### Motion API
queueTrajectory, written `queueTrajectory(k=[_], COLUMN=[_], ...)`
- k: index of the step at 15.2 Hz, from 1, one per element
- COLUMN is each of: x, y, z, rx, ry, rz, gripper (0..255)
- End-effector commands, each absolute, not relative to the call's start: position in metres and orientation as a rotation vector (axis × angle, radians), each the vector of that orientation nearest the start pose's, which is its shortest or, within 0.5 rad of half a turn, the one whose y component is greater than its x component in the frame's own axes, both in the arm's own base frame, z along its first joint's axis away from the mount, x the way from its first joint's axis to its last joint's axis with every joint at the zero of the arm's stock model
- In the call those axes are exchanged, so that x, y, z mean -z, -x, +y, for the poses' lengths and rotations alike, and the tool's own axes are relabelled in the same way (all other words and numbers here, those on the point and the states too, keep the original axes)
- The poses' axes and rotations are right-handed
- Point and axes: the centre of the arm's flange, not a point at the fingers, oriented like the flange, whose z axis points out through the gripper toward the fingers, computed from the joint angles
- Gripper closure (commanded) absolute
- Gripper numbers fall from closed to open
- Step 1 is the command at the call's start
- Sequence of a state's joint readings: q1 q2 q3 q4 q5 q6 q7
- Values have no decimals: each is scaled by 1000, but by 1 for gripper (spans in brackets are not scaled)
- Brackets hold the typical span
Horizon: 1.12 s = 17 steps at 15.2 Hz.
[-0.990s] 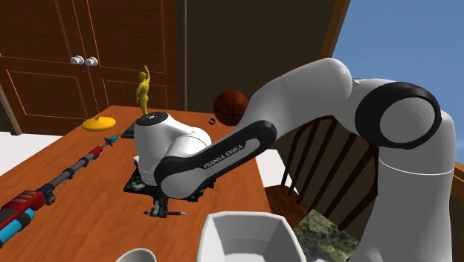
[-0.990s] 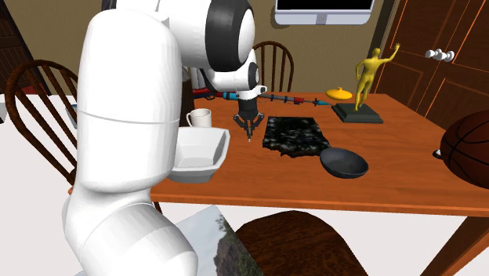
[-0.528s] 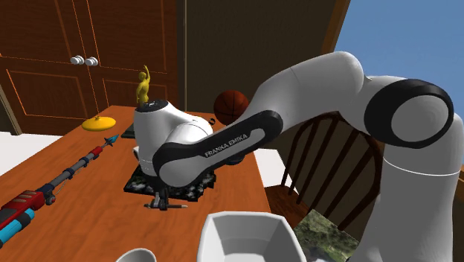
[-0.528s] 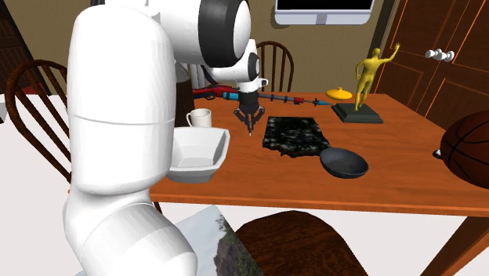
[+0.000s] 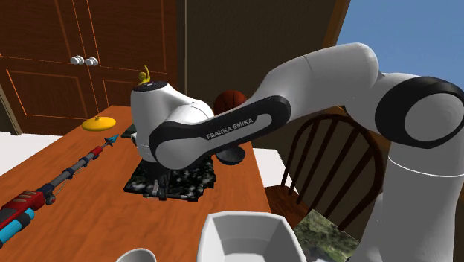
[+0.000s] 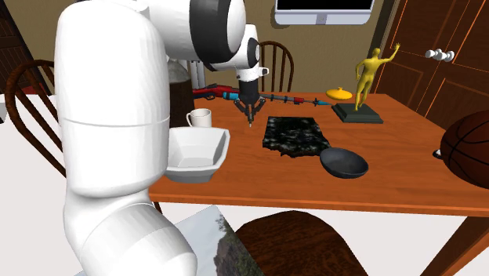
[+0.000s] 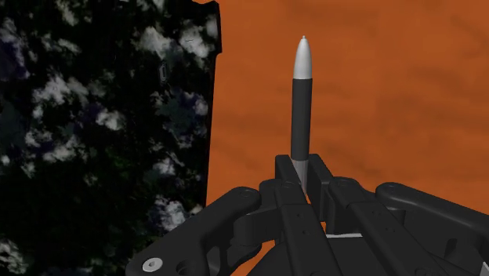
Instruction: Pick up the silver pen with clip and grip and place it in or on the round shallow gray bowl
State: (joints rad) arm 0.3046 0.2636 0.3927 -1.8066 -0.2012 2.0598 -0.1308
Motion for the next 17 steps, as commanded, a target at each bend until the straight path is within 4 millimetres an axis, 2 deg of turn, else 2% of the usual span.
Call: queueTrajectory(k=[1,9,17], x=[-419,-458,-461], y=[-495,-495,-524], z=[382,382,280], rx=[54,54,54], ry=[2887,2887,2887], rz=[-1410,-1410,-1410], gripper=[255,255,255])
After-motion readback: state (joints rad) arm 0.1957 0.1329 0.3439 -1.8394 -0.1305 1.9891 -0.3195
